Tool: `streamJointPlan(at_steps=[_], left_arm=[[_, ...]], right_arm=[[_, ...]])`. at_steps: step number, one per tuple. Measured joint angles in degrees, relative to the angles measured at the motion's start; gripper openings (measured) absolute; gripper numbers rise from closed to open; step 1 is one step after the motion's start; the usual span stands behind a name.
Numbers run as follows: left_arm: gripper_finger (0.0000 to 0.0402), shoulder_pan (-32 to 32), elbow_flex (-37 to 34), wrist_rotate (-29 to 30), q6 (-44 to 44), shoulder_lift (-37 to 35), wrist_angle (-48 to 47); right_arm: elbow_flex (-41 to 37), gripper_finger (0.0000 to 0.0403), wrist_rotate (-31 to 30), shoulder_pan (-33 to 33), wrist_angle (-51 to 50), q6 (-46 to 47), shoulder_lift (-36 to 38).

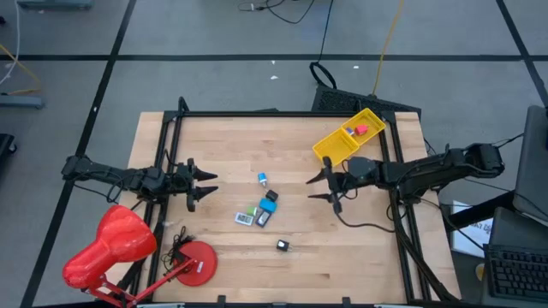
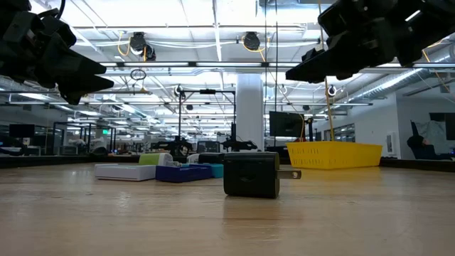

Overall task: Pick & Place Office items
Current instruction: Put the bottom black charger adapter into the top yellow basket

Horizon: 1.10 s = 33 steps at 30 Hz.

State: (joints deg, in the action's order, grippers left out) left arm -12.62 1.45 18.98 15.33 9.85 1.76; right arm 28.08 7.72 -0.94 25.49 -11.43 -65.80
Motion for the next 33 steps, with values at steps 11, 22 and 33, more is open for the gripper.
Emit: streamJointPlan(at_steps=[11, 22, 33], left_arm=[[0.0214, 0.00, 0.00, 0.00, -0.01, 0.00, 0.00], [0.0214, -0.01, 0.00, 0.00, -0.02, 0.00, 0.00], [0.0214, -0.02, 0.00, 0.00, 0.01, 0.00, 0.00]], right_arm=[[0.00, 0.0308, -9.46, -0.07, 0.06, 3.22, 0.00], [0.00, 0.0325, -5.07, 0.08, 1.00, 3.68, -0.02], [0.00, 0.0322, 0.64, 0.06, 1.27, 4.73, -0.02]])
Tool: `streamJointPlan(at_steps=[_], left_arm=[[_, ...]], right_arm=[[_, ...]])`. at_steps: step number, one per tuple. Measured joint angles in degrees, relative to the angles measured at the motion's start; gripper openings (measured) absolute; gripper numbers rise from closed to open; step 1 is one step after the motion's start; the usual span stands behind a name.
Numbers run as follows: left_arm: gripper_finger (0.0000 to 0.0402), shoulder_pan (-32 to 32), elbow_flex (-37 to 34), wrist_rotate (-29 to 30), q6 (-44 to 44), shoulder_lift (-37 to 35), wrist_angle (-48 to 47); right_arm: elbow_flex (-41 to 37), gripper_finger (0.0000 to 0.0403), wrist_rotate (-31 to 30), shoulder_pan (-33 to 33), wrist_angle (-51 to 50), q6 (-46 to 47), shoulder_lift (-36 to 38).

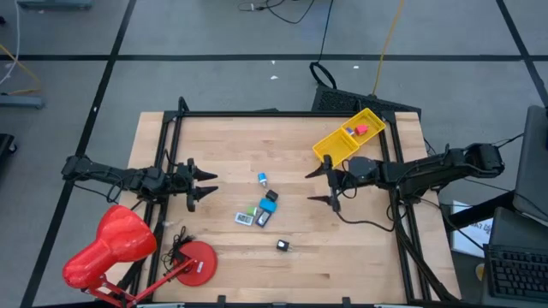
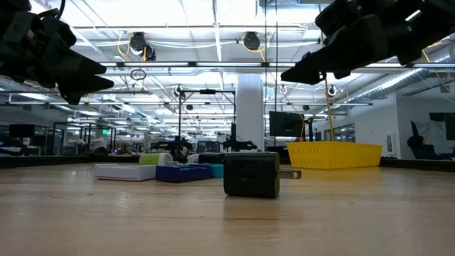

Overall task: Pick & Place Office items
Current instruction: Put the bottom black charger adapter into the top yellow basket

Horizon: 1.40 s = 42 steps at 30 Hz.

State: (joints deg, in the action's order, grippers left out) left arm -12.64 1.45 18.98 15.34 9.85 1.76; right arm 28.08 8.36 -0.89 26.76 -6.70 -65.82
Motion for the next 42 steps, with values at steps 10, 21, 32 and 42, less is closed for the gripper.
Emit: streamJointPlan(at_steps=[10, 21, 32, 42], left_arm=[[0.0214, 0.02, -0.28, 0.72, 0.28, 0.04, 4.59], [0.0214, 0.09, -0.11, 1.11, 0.02, 0.00, 18.18], [0.0214, 0.09, -0.02, 2.05, 1.35, 0.02, 20.67], [0.0214, 0.09, -0.02, 2.46, -0.33, 0.96, 19.32]], right_arm=[[0.00, 0.0322, 25.48, 0.28, 0.41, 2.16, 0.00], [0.00, 0.0322, 26.17, 0.57, 1.77, 3.25, 0.00], [0.00, 0.0322, 24.72, 6.03, 2.39, 3.15, 0.00], [0.54, 0.0322, -5.63, 18.62, 8.58, 12.42, -12.46]])
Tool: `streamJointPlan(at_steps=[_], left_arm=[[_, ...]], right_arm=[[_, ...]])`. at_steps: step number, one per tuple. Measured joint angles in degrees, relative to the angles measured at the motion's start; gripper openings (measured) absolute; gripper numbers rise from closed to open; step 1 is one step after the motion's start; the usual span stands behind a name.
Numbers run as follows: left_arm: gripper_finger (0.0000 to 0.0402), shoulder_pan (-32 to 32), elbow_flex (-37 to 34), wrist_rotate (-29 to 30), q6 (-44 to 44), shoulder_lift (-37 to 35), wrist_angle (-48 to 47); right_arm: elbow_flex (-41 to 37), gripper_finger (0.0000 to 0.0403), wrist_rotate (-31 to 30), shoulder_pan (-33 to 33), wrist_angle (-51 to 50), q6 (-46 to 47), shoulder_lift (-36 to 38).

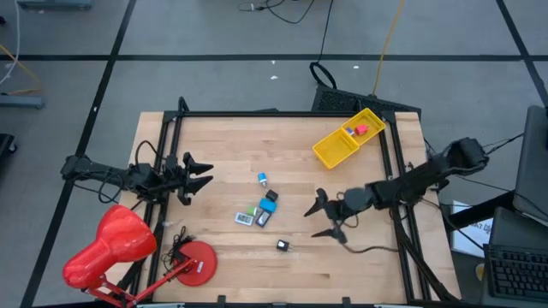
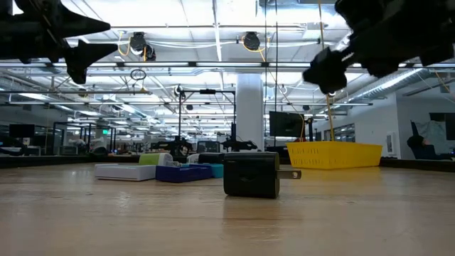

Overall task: Pick & Place Office items
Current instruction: Put the bottom black charger adapter into the top yellow basket

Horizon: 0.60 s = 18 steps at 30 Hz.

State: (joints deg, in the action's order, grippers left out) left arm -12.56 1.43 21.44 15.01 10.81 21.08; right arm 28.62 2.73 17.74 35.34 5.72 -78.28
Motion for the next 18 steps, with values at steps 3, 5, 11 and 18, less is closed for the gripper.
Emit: streamJointPlan(at_steps=[3, 5, 11, 18], left_arm=[[0.0214, 0.00, 0.00, 0.08, -0.96, 0.00, 0.01], [0.0214, 0.00, 0.00, 0.08, -1.41, 0.00, 0.01], [0.0214, 0.00, 0.00, 0.10, -1.30, 0.00, 0.04], [0.0214, 0.00, 0.00, -0.01, -1.30, 0.04, 0.03]], right_arm=[[3.89, 0.0322, -10.10, 1.69, -3.39, 4.68, -5.80], [8.21, 0.0322, -14.25, 2.28, -9.42, 7.35, -9.26], [21.44, 0.0322, -16.55, 4.53, -27.75, 10.64, -16.47], [31.27, 0.0322, -17.16, 7.54, -30.92, 11.60, -23.12]])
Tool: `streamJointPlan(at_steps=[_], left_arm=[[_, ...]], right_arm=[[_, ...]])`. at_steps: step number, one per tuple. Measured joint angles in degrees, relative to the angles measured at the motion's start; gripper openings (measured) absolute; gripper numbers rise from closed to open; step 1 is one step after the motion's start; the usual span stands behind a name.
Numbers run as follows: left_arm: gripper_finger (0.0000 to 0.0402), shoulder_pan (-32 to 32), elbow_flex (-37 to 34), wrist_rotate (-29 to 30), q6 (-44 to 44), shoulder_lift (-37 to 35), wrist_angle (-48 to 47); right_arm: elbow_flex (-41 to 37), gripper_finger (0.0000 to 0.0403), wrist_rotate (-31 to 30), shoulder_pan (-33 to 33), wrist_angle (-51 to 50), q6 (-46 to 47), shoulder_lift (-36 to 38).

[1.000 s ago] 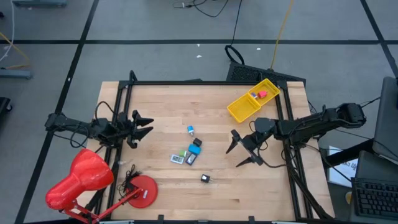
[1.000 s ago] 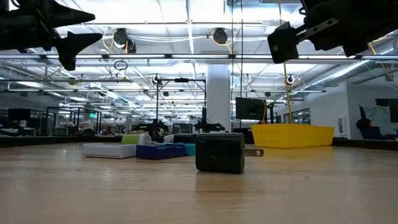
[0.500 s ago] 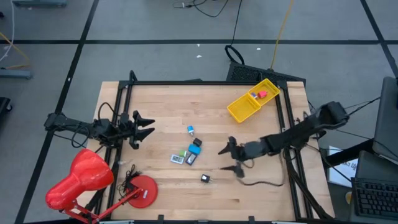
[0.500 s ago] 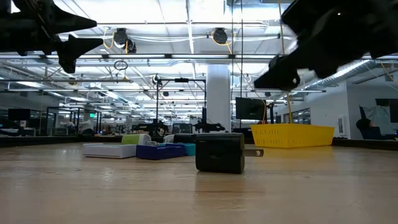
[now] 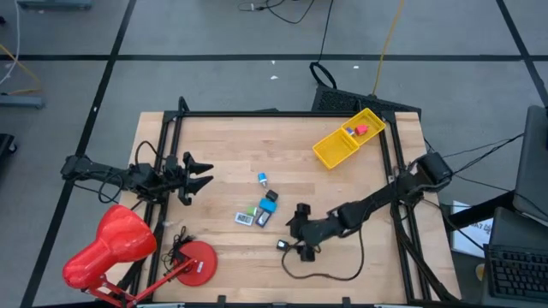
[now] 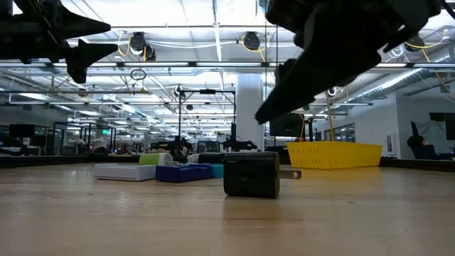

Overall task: Pick & Place Office items
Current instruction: Put the bottom black charger adapter into the top yellow basket

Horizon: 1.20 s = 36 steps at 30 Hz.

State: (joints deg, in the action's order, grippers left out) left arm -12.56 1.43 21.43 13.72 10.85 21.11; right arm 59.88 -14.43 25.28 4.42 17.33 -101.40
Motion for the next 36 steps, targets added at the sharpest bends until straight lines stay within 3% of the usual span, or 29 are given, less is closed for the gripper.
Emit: streamJointPlan(at_steps=[8, 16, 23, 29, 36], left_arm=[[0.0214, 0.00, 0.02, -0.37, 0.01, 0.02, -0.01], [0.0214, 0.00, 0.02, -0.37, 0.02, 0.02, 0.00], [0.0214, 0.00, 0.02, -0.37, 0.02, 0.02, 0.02], [0.0214, 0.00, 0.02, -0.36, 0.02, 0.02, 0.02], [0.0214, 0.00, 0.02, -0.37, 0.02, 0.02, 0.02]], right_arm=[[5.03, 0.0322, -0.56, 2.66, -1.47, 1.56, -5.96], [4.98, 0.0322, -0.68, 2.95, -0.43, 6.51, -9.73], [5.00, 0.0316, -0.75, 2.97, 1.52, 4.59, -12.66], [5.00, 0.0266, -0.78, 2.99, 1.45, 3.50, -12.64], [5.00, 0.0163, -0.70, 2.99, 1.43, 2.30, -12.64]])
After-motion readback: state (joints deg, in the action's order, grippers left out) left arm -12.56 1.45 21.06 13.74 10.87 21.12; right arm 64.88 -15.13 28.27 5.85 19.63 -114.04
